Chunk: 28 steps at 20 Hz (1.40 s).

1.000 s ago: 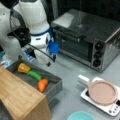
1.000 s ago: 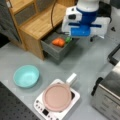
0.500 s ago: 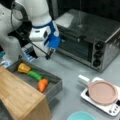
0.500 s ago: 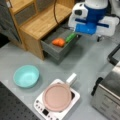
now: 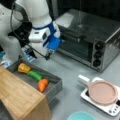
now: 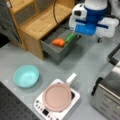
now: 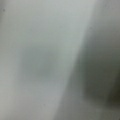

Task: Open the drawer. Pick up the carrot. Put the carrots in the drawer.

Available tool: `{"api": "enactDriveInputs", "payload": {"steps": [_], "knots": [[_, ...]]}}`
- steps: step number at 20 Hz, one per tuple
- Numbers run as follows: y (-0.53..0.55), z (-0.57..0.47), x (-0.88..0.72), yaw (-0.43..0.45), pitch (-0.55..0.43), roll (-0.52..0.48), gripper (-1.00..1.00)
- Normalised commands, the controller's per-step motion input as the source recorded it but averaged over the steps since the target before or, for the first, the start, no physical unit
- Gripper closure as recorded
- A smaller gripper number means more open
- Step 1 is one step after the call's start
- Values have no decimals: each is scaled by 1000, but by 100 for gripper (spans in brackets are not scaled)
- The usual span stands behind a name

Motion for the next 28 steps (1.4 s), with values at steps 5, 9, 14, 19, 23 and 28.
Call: {"api": "enactDriveInputs", "payload": {"steps": [5,9,14,19,23,28], "knots": [[205,21,136,-367,74,164,-100],[205,-4,191,-278,71,87,-100],[104,-17,197,-177,77,57,-100],[-26,-38,186,-105,66,63,-100],[-82,66,159,-79,74,70,-100],[-91,57,153,-57,61,63,-100]]}}
